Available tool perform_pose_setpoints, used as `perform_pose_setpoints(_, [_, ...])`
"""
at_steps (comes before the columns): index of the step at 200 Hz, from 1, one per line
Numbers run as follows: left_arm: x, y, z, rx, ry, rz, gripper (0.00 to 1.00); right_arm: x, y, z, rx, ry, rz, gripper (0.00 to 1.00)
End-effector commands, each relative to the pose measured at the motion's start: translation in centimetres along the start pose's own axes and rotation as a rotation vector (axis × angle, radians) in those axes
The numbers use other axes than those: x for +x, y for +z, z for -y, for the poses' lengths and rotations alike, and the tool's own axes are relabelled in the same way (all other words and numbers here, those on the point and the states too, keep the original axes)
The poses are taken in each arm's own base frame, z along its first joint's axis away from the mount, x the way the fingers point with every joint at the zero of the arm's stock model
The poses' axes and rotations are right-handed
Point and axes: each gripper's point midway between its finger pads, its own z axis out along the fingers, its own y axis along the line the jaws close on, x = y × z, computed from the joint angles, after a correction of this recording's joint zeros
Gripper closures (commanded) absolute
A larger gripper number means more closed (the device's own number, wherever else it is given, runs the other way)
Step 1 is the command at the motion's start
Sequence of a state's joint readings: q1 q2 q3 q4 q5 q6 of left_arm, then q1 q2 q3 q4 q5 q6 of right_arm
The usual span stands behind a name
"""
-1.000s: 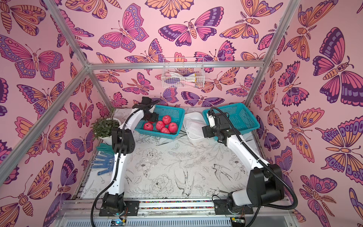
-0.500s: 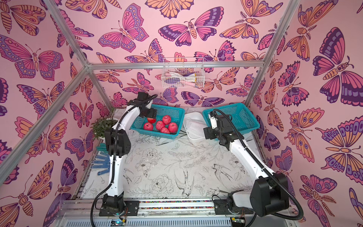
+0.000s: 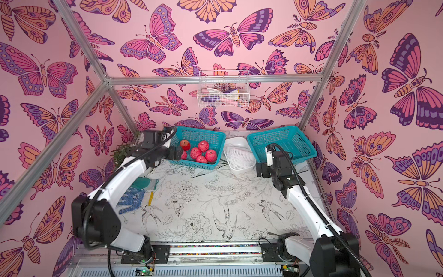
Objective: Remove foam nets from apples
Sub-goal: Reset both arms
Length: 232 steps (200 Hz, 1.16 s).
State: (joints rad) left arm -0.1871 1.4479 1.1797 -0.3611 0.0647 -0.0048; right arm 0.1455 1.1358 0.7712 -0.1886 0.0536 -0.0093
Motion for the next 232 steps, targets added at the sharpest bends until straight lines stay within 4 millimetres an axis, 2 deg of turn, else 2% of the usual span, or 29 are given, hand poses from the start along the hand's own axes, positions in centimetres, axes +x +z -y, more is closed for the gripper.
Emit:
perform_pose_setpoints(1, [2.9, -1.3, -2.4, -0.136, -0.032, 0.111, 0.00, 0.7, 0.8, 3.2, 0.125, 0.049, 0.046, 0.01])
perform_pose_setpoints(9, [4.0, -2.3, -3.4, -0.191, -0.059, 0.158, 0.00, 1.2, 1.1, 4.3, 0.178, 0.054, 0.041, 0.01])
perform_pose_setpoints(29, [6.7, -2.9, -5.0, -0.276, -0.062, 0.224, 0.00, 1.9, 1.9, 5.2, 0.221, 0.062, 0.067, 0.01])
perform_pose_setpoints(33, [7.6, -2.7, -5.2, -0.289, -0.063, 0.229, 0.00, 2.0, 2.2, 5.5, 0.232, 0.065, 0.080, 0.01])
perform_pose_setpoints(55, [9.3, -1.9, -7.7, -0.397, -0.080, 0.256, 0.00, 1.8, 3.4, 5.9, 0.231, 0.100, 0.151, 0.01])
perform_pose_setpoints(62, [9.2, -1.2, -8.6, -0.414, -0.096, 0.297, 0.00, 1.8, 4.4, 5.8, 0.219, 0.116, 0.188, 0.01])
perform_pose_setpoints(67, [9.3, -0.5, -7.8, -0.366, -0.063, 0.297, 0.00, 1.8, 4.7, 5.8, 0.212, 0.119, 0.201, 0.01])
perform_pose_setpoints(75, [9.1, -0.1, -7.8, -0.365, -0.031, 0.336, 0.00, 1.9, 5.4, 5.7, 0.200, 0.127, 0.219, 0.01])
perform_pose_setpoints(77, [8.5, -0.3, -7.8, -0.369, -0.029, 0.368, 0.00, 2.0, 5.5, 5.6, 0.196, 0.131, 0.224, 0.01])
perform_pose_setpoints(78, [9.4, 0.4, -7.9, -0.369, -0.028, 0.340, 0.00, 2.1, 5.7, 5.6, 0.193, 0.132, 0.224, 0.01])
perform_pose_setpoints(89, [10.2, 1.7, -8.0, -0.348, 0.004, 0.340, 0.00, 2.9, 6.7, 5.5, 0.183, 0.130, 0.227, 0.01])
perform_pose_setpoints(92, [9.9, 1.8, -8.1, -0.343, 0.000, 0.361, 0.00, 3.1, 6.8, 5.4, 0.182, 0.130, 0.231, 0.01])
perform_pose_setpoints(118, [11.1, 3.2, -9.2, -0.319, -0.046, 0.393, 0.00, 4.7, 7.3, 4.1, 0.119, 0.090, 0.293, 0.01])
perform_pose_setpoints(129, [11.0, 3.4, -9.7, -0.309, -0.060, 0.418, 0.00, 4.2, 7.5, 3.7, 0.094, 0.077, 0.333, 0.01])
perform_pose_setpoints(131, [12.0, 3.4, -9.6, -0.307, -0.061, 0.401, 0.00, 4.2, 7.4, 3.7, 0.093, 0.079, 0.335, 0.01])
perform_pose_setpoints(135, [12.5, 3.3, -9.6, -0.306, -0.066, 0.399, 0.00, 4.2, 7.4, 3.7, 0.095, 0.079, 0.326, 0.01])
perform_pose_setpoints(157, [12.4, 3.6, -9.7, -0.304, -0.068, 0.383, 0.00, 4.7, 7.5, 5.3, 0.185, 0.126, 0.271, 0.01])
perform_pose_setpoints(164, [13.1, 3.9, -9.5, -0.292, -0.071, 0.344, 0.00, 4.6, 7.4, 5.4, 0.188, 0.128, 0.289, 0.01])
perform_pose_setpoints(166, [12.1, 4.0, -9.6, -0.290, -0.071, 0.360, 0.00, 4.6, 7.4, 5.3, 0.188, 0.128, 0.291, 0.01])
perform_pose_setpoints(170, [11.7, 4.0, -9.7, -0.288, -0.071, 0.358, 0.00, 4.5, 7.4, 5.4, 0.190, 0.131, 0.293, 0.01])
perform_pose_setpoints(232, [11.6, 4.2, -9.5, -0.281, -0.063, 0.361, 0.00, 4.6, 7.8, 5.4, 0.184, 0.131, 0.254, 0.01])
